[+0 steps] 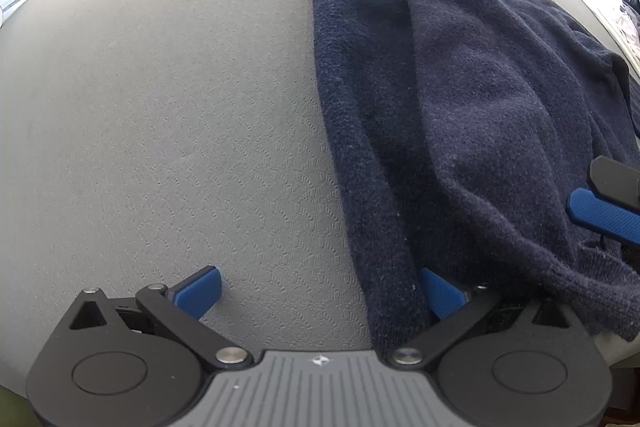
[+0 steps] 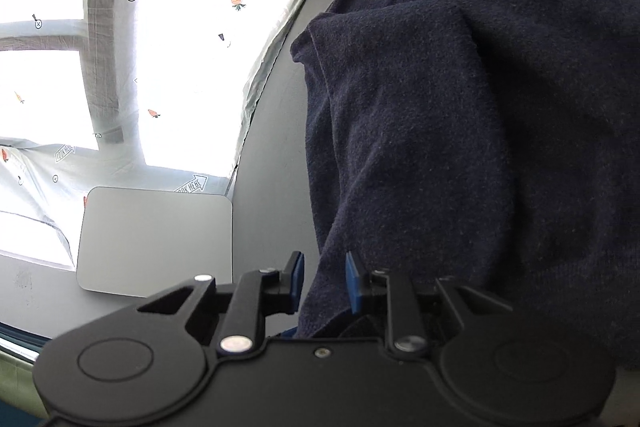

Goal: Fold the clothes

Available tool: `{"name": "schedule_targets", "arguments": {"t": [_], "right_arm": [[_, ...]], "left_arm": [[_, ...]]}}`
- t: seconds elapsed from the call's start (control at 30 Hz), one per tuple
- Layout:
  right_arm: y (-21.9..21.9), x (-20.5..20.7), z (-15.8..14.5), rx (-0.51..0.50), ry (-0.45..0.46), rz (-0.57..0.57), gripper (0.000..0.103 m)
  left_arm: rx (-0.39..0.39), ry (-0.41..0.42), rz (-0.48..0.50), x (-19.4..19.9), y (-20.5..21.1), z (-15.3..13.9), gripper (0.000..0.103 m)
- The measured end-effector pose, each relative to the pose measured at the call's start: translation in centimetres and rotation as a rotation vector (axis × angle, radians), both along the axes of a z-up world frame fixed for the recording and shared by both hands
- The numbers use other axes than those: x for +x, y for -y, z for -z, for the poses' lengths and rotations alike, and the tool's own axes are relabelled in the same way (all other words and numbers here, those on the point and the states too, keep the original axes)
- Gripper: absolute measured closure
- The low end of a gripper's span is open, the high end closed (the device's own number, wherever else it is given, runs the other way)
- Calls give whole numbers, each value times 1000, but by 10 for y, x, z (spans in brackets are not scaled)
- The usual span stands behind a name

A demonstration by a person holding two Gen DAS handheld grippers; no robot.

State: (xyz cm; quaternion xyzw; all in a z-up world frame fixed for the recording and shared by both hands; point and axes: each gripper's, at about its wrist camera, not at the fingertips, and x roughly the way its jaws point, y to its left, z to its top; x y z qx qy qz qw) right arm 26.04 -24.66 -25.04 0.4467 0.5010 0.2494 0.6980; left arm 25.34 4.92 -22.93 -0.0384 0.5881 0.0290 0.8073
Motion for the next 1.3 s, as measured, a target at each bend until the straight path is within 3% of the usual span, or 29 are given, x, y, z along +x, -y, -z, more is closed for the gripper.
{"name": "schedule_targets", "arguments": {"t": [0.13,0.27,0.4,0.5,0.53,0.63,0.77,0.9,1.07,1.13,1.3], "right_arm": [[-22,1,15,-165,-65,-122,79],[-26,1,11,-226,-47,-174,81],[-19,-1,-6,-273,21,-187,75],[-10,-3,-29,-332,121,-173,53],[-6,-4,-35,-358,151,-162,40],[10,-8,-54,-430,239,-121,30],[26,5,-70,-539,345,-6,3],[49,24,-76,-666,414,97,0],[77,57,-68,-924,435,194,0],[94,72,-57,-1030,409,250,0],[152,101,-32,-1140,299,377,0]], "left_arm": [[-5,-4,12,1,-4,-6,0],[-54,97,-56,-3,-26,-34,0],[-66,203,-132,1,-37,-61,0],[-48,270,-125,8,-31,-73,0],[-43,287,-119,10,-26,-75,0],[-45,321,-78,18,-9,-78,0],[-41,352,-16,35,16,-81,0],[-35,375,36,63,40,-74,0],[4,356,54,99,59,-61,0],[18,328,57,117,64,-52,0],[90,239,64,153,73,-21,0]]}}
